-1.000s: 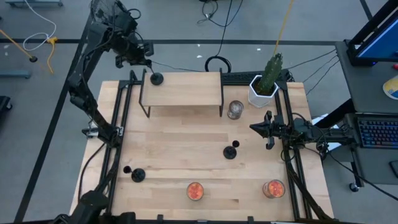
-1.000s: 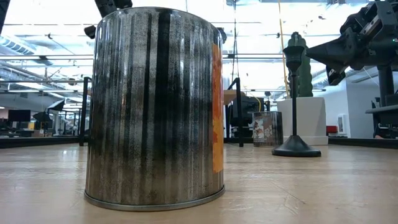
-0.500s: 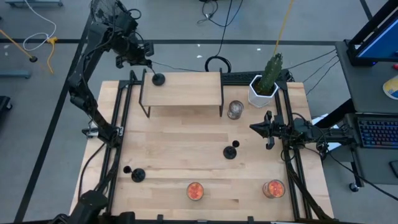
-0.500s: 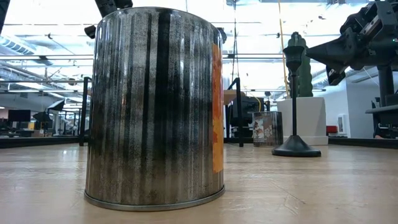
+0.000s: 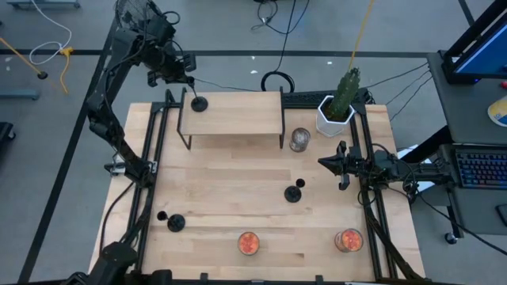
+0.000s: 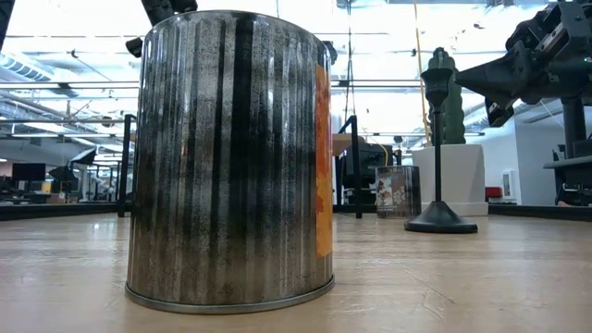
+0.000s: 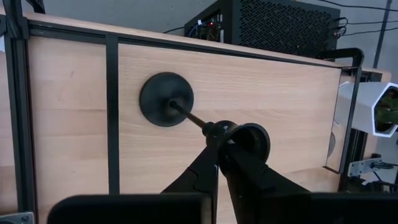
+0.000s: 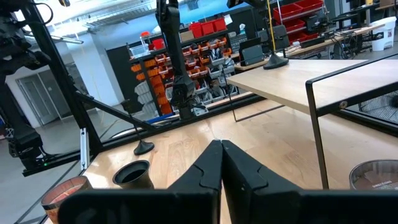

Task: Pick & Place candle stick holders
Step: Put the top black candle holder on the shelf, then put the left black candle holder on the shelf

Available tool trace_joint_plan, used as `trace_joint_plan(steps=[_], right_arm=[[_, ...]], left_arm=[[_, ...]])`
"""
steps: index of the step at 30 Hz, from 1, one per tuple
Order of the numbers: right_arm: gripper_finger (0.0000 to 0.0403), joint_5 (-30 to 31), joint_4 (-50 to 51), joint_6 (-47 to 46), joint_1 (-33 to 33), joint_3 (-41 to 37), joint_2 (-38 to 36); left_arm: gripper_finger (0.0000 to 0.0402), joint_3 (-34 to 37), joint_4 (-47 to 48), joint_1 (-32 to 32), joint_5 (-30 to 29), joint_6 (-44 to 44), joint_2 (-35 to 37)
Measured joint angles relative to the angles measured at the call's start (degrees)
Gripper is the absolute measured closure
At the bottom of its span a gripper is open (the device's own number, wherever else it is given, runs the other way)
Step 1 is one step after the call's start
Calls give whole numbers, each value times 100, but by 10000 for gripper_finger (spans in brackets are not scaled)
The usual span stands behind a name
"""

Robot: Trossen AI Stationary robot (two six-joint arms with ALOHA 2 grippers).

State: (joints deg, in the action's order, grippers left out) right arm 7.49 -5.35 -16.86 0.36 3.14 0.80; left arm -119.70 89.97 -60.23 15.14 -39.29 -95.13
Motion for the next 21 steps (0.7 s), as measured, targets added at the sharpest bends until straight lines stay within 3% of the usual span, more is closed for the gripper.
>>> trace_joint_plan(steps=[10,21], right_arm=[[403,0,0,0,0,1,1],[403,0,-1,-2,0,1,1]], left_arm=[[362,0,0,-35,0,57,37],[279,-152,9,-86,0,124,37]])
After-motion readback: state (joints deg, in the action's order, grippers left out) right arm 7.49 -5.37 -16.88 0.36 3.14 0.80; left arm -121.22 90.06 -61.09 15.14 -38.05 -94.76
